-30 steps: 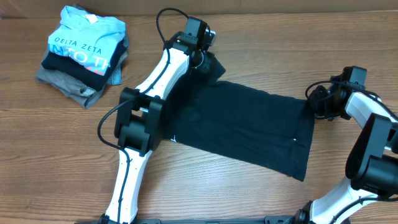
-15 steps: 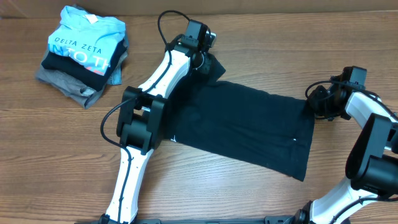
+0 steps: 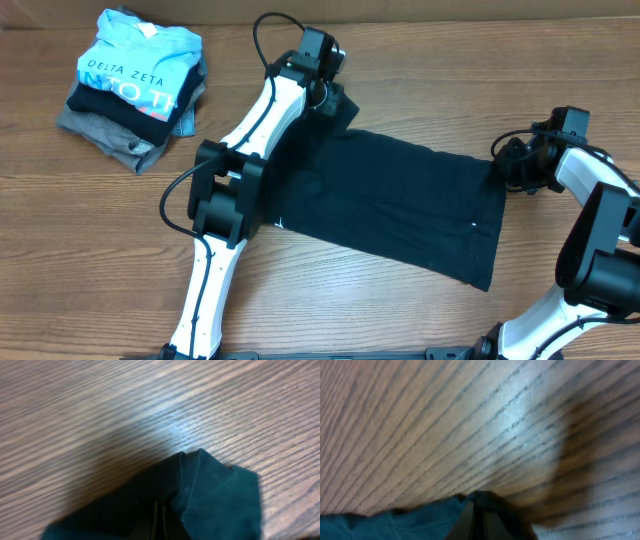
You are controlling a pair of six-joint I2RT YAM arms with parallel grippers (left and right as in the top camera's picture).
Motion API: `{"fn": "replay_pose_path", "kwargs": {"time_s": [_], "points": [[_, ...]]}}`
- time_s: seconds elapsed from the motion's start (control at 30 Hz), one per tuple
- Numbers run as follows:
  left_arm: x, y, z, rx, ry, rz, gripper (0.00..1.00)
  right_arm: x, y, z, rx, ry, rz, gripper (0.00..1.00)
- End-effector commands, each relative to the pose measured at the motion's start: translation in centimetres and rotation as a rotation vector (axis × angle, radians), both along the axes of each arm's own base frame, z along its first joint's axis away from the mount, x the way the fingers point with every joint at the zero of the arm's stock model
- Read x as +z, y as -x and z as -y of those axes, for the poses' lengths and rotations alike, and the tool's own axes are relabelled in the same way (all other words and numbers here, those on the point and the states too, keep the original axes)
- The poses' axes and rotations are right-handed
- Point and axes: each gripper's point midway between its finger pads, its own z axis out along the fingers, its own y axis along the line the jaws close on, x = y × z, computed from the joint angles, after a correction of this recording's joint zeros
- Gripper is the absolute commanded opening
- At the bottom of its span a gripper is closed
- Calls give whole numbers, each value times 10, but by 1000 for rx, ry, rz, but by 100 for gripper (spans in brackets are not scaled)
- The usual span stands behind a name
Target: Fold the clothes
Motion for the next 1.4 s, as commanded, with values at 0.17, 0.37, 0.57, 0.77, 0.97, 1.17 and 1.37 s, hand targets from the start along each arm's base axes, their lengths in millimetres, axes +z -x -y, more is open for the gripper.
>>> {"fn": "replay_pose_path", "kwargs": {"time_s": [0.17,0.37,0.57,0.77,0.97,1.17,1.37], "points": [[59,-12,-30,92,-136,65,4,41,-10,7,-4,40,70,4],[61,5,-49,108,-201,-10,6,60,-3,4,-7,38,68,4],[53,28,-66,107,-277,-105,4,67,12,1,-49,10,23,4],[56,59,-78,106,-319,-219,4,65,41,-8,-94,-41,-96,4],[78,92,-95,163,-329,-321,4,86,64,-8,-129,-54,-122,4],[87,128,-111,166,-382,-451,4,94,108,-25,-110,-96,-265,4],[77,141,-101,139,-328,-521,4,83,143,-28,-88,-74,-404,4]]}}
